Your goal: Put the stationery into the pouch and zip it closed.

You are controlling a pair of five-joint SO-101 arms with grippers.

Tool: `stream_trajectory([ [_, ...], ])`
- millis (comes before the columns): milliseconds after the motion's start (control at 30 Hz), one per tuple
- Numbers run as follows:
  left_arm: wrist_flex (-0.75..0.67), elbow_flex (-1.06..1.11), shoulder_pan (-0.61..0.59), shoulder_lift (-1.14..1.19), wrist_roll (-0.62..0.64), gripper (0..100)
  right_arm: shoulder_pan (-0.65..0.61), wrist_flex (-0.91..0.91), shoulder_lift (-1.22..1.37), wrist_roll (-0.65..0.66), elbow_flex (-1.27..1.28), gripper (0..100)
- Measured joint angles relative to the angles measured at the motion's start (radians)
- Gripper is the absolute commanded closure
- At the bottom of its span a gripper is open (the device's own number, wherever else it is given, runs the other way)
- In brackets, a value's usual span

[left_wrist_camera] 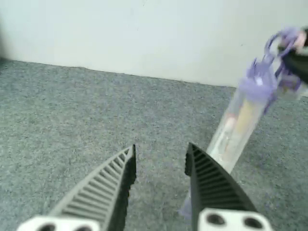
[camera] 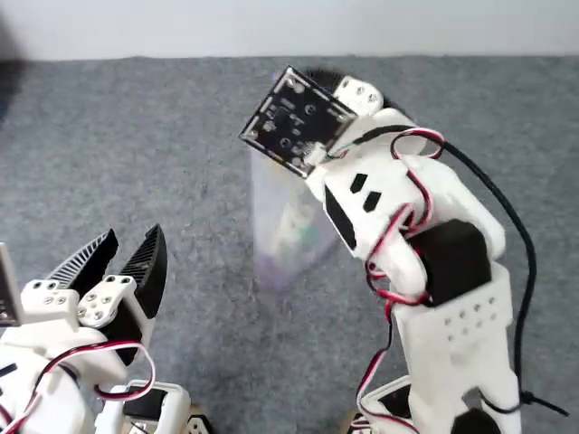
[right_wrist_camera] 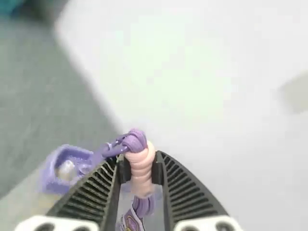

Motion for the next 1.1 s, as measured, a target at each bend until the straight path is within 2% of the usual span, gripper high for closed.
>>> stream_trajectory([
  [133, 0.000, 0.000, 0.000, 0.000, 0.000, 83, 0.002, -0.106, -0.005, 0.000, 0.000, 99.1],
  [267, 0.000, 0.000, 0.000, 0.000, 0.000, 83, 0.000, -0.060, -0.014, 0.000, 0.069, 97.9],
  [400, 0.000, 0.000, 0.000, 0.000, 0.000, 83, 0.000, 0.193, -0.015, 0.000, 0.163, 79.3],
  [500, 0.000, 0.000, 0.000, 0.000, 0.000, 83, 0.006, 0.281, -0.021, -0.043, 0.164, 69.0],
  [733, 0.003, 0.054, 0.002, 0.000, 0.000, 83, 0.074, 0.292, -0.020, -0.091, 0.166, 74.8],
  [900, 0.003, 0.058, 0.000, 0.000, 0.000, 83, 0.226, 0.292, -0.012, -0.091, 0.190, 77.7],
  [1100, 0.003, 0.063, 0.000, 0.000, 0.000, 83, 0.488, 0.348, 0.097, -0.060, 0.275, 72.7],
])
